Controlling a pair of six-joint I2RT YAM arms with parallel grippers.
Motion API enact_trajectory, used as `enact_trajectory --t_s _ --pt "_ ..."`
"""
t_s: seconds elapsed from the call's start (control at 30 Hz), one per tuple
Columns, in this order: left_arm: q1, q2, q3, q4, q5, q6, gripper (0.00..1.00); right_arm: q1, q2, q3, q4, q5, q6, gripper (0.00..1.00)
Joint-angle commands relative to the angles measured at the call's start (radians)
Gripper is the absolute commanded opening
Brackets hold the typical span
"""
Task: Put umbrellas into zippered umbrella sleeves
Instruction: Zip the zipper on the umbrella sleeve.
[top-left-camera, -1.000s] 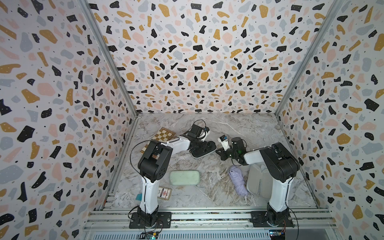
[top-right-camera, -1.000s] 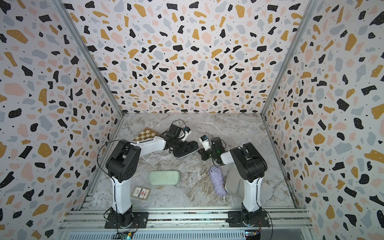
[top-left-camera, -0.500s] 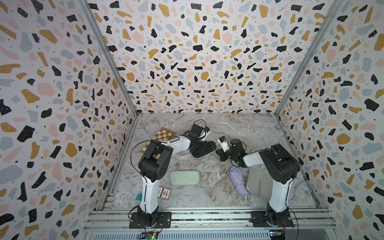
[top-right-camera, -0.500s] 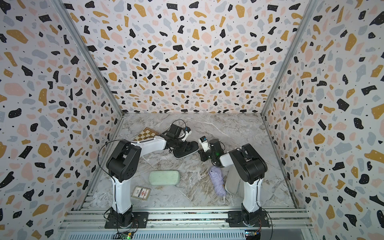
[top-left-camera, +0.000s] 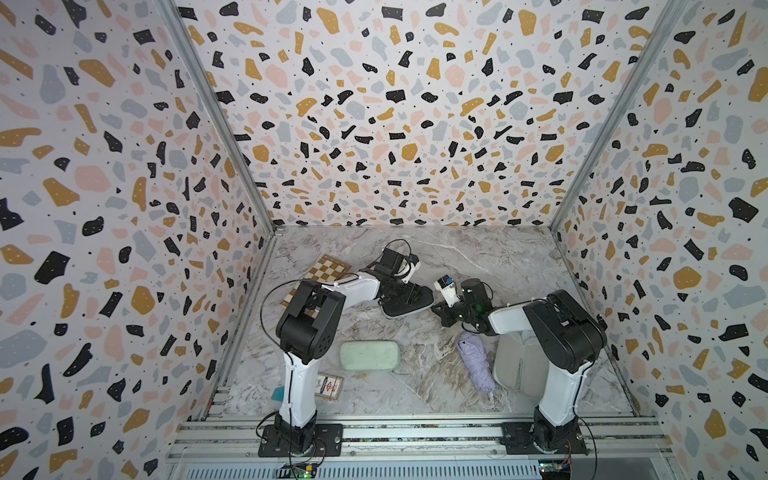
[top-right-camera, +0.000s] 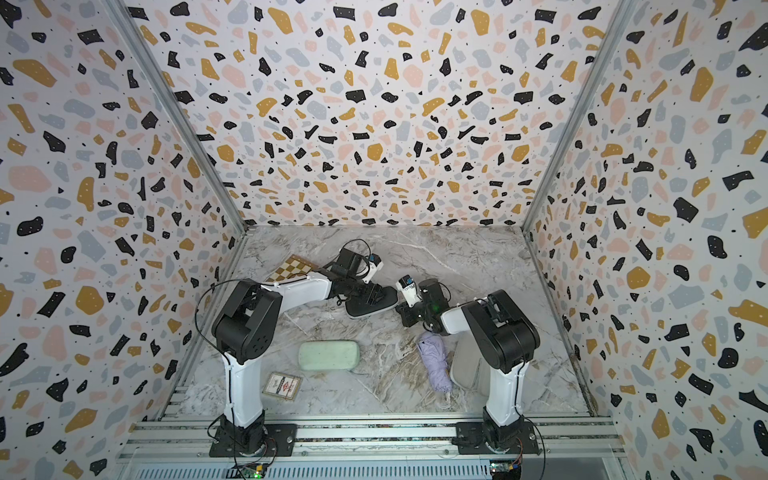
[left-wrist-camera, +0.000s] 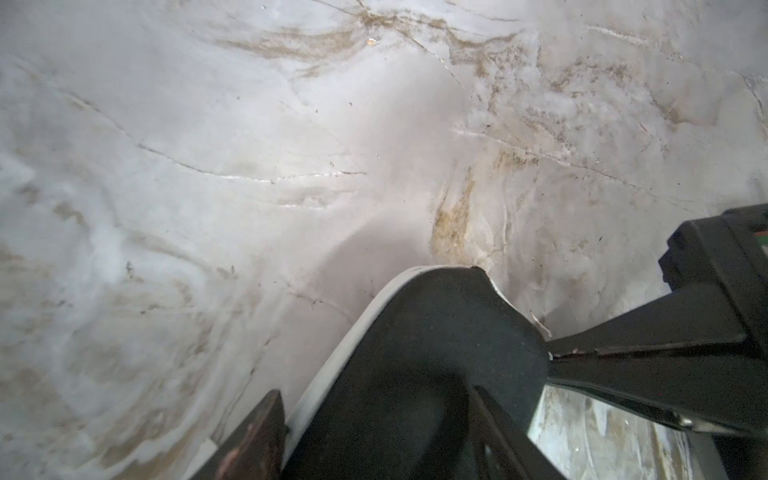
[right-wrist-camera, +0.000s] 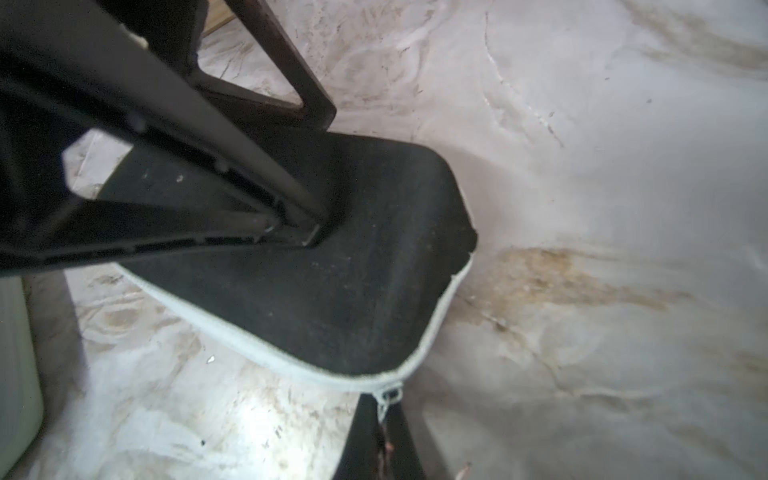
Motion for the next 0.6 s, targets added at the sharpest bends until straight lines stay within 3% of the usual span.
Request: enact_trajectory --t_s 0.0,0.17,0.3,0.57 --pt "-0.024 0.023 -0.077 -0.088 0.037 -0.015 0.67 0.003 0.005 0.067 -0.160 0.097 -0.006 0.00" --pt "-0.025 0.021 -0.104 -0.076 -0.026 -0.016 0.67 0.042 0.045 0.103 -0.223 0.248 0.003 0.00" --pt "-0.025 0.031 -0.114 -0.072 -0.051 -0.027 0.67 0.033 0.085 0.145 -0.233 0.198 -0.006 0.00" --pt "-0.023 0.062 -0.101 -0.072 -0.067 -0.063 0.61 0.092 0.004 0.021 -0.164 0.114 -0.025 0.00"
